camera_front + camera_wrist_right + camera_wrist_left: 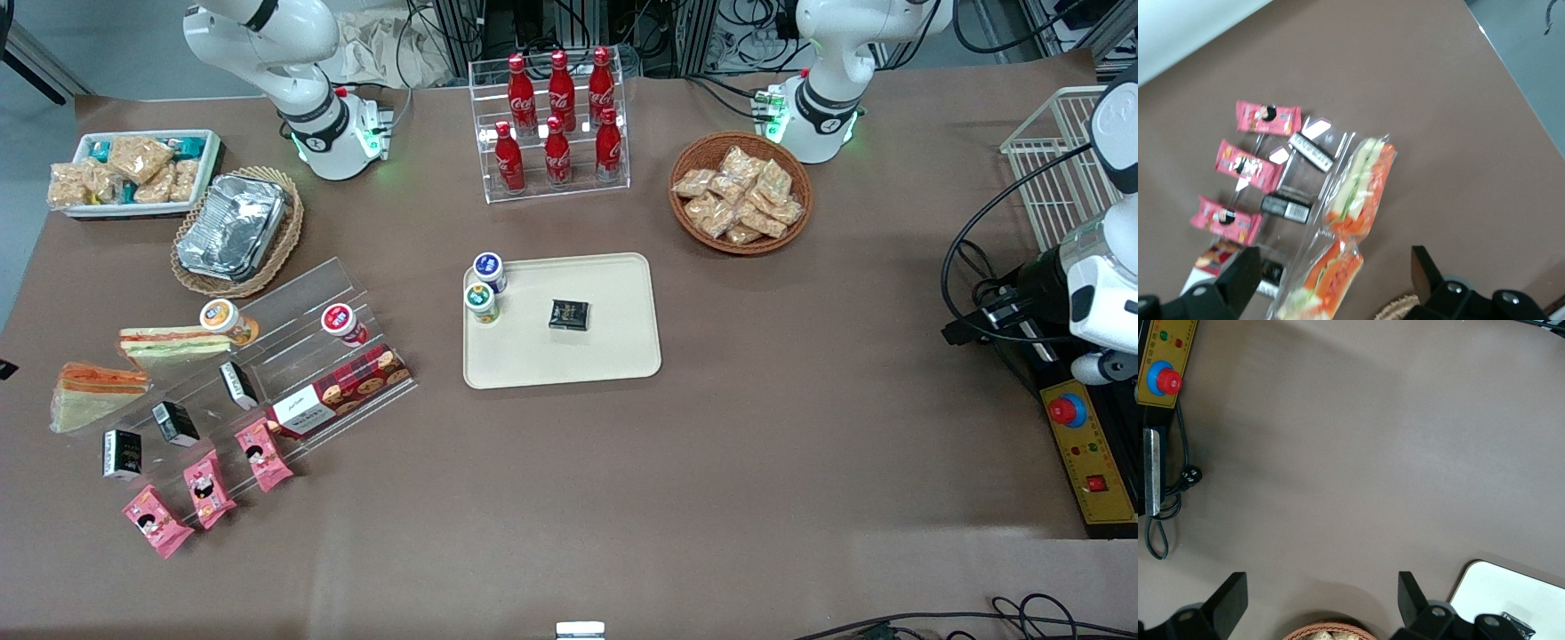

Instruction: Place sandwich on tray

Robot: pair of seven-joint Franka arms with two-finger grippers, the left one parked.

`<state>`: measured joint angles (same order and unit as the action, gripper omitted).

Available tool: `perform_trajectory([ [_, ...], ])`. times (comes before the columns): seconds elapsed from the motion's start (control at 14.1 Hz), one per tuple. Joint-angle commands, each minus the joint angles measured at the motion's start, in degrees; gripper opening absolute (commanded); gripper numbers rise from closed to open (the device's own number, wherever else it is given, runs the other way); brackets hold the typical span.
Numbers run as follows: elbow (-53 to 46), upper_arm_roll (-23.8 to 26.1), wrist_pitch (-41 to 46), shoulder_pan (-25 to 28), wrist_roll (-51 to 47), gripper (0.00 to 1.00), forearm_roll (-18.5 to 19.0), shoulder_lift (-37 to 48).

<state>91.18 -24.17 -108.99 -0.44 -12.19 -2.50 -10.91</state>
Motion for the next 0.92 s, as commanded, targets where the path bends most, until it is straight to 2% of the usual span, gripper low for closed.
perform_trajectory([
  [0.0, -1.18, -0.52, -4.28, -2.98, -4.75, 1.00, -5.30, -3.15],
  [0.57, 0.31, -0.35, -8.78, -3.52, -17.95, 1.00, -6.46, -6.05],
  [0.85, 6.97, -0.09, -13.87, -2.64, -23.57, 1.00, -6.90, -5.44],
])
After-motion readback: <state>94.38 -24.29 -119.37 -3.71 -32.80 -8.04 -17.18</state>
